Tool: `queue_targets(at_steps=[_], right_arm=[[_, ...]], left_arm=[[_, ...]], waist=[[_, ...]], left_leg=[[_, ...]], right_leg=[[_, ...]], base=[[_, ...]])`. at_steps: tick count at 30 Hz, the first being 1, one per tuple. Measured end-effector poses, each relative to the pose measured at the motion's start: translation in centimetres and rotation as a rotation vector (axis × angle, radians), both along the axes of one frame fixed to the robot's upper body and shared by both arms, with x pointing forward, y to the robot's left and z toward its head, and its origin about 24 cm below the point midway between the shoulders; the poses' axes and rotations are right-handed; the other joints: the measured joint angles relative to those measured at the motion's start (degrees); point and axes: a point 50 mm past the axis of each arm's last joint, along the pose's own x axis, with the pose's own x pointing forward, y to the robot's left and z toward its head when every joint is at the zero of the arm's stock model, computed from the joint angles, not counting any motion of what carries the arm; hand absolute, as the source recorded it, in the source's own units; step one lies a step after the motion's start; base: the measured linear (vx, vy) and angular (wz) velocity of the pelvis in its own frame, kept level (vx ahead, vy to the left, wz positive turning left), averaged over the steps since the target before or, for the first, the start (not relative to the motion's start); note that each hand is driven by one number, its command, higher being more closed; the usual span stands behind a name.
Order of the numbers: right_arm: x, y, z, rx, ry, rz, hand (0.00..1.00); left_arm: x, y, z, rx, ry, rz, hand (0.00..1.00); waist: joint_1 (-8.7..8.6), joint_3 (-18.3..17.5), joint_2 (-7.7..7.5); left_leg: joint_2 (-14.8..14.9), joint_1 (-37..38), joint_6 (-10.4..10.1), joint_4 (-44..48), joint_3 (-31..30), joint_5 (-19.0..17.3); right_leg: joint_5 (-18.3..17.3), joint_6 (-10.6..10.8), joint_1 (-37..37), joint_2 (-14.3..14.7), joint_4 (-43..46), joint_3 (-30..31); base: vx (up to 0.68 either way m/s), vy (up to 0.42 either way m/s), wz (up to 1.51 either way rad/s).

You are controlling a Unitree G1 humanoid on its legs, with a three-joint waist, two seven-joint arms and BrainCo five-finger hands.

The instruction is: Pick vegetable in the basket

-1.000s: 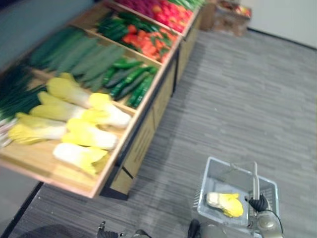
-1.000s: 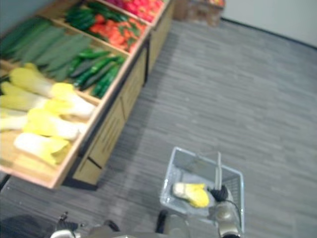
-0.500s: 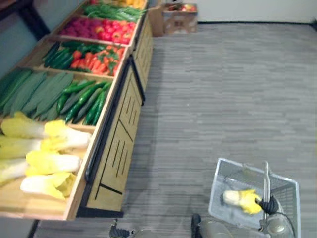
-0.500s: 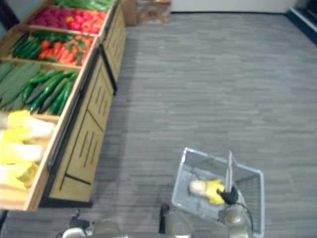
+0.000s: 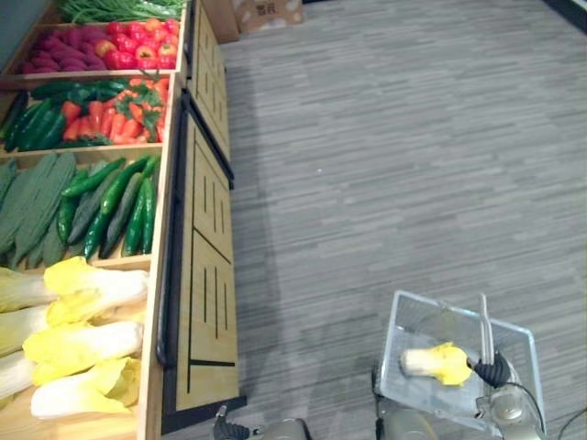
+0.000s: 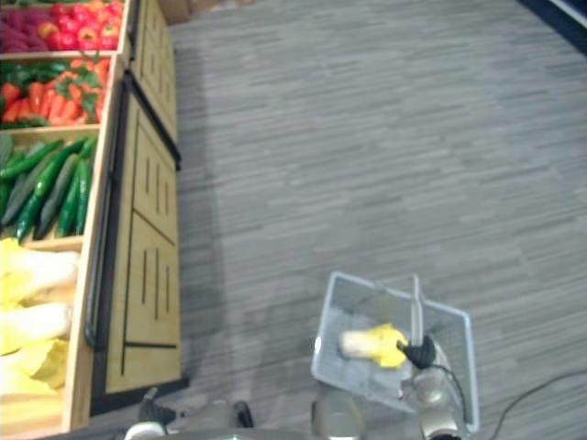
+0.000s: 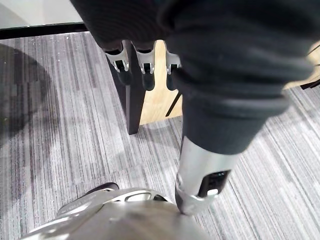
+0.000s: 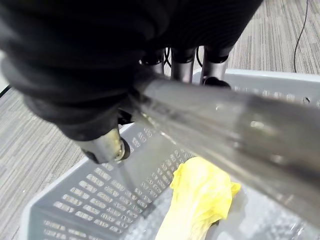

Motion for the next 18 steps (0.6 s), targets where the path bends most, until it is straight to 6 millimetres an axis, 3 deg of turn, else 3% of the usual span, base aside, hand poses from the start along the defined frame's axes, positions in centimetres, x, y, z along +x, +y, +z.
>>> queue_targets(at_steps=[3,6,8,10,11,12,14,16,18], right_arm=[[-0.1,0.2,-0.1,0.007,0.002,-0.001,1.0],[0.5,0.9,-0.1,0.03,-0.02,0.004,1.0],[1.4,1.2,0.1,0.039,-0.042,0.002,1.0],[1.4,1.3,0.0,0.047,-0.039,-0.002,1.0],[0.9,1.3,-0.3,0.051,-0.027,-0.012,1.0],[0.8,1.2,-0.4,0.053,-0.023,-0.019,1.0],[1.0,1.3,-0.4,0.055,-0.021,-0.02,1.0],[1.4,1.6,-0.3,0.062,-0.031,-0.021,1.0],[1.3,1.3,-0.3,0.066,-0.029,-0.046,1.0]], left_arm=[[0.0,0.4,0.1,0.01,0.004,-0.012,0.0],[0.3,1.4,0.3,0.037,0.002,-0.028,0.0],[0.5,1.9,0.5,0.052,0.0,-0.04,0.0],[0.5,2.4,0.6,0.065,0.006,-0.039,0.0],[0.4,2.6,0.6,0.069,0.005,-0.034,0.0],[0.3,2.7,0.7,0.071,0.007,-0.027,0.0],[0.2,3.2,0.8,0.084,0.01,-0.023,0.0],[0.2,3.3,0.8,0.087,0.011,-0.022,0.0],[0.7,3.6,1.0,0.1,0.001,-0.022,0.0]], waist=[[0.07,0.0,-0.4],[0.42,0.2,-1.9],[0.72,0.9,-3.06],[0.69,1.6,-3.77],[0.19,1.4,-3.91],[-0.22,0.8,-4.05],[-0.03,0.7,-4.0],[0.02,0.8,-3.76],[0.01,0.6,-4.37]], left_leg=[[-0.6,0.4,0.8,0.4,0.0,-1.7],[-1.3,0.6,1.7,0.3,0.4,-3.9],[-1.4,1.6,1.6,-0.8,1.2,-5.5],[-1.3,4.0,2.0,-1.1,2.4,-5.6],[-1.5,5.1,2.2,-2.1,2.5,-5.3],[-1.4,5.4,1.9,-2.9,2.6,-4.9],[-0.5,5.8,1.1,-4.3,3.2,-4.2],[0.7,6.3,-0.2,-5.8,3.5,-3.5],[1.5,8.1,-3.1,-8.9,3.2,-2.5]], right_leg=[[0.1,0.3,-0.5,0.0,1.0,1.2],[-3.2,0.8,-6.6,0.1,11.7,1.8],[-3.7,0.7,-11.5,0.2,21.0,-1.0],[-3.9,0.6,-12.8,-2.0,25.7,-4.9],[-5.8,-1.8,-13.0,-4.2,28.1,-9.7],[-6.3,-2.4,-13.2,-6.2,27.8,-13.1],[-6.0,-2.1,-13.4,-7.8,23.5,-14.4],[-4.9,-0.6,-13.8,-8.7,17.8,-14.3],[-3.6,1.0,-13.1,-10.6,11.3,-14.4]], base=[[-0.01,0.09,-0.23],[-0.08,0.067,-0.31],[-0.13,0.052,-0.39],[-0.14,0.05,-0.13],[-0.07,0.046,0.07],[-0.03,0.029,0.04],[0.07,-0.058,-0.19],[0.18,-0.188,-0.21],[0.31,-0.296,0.14]])
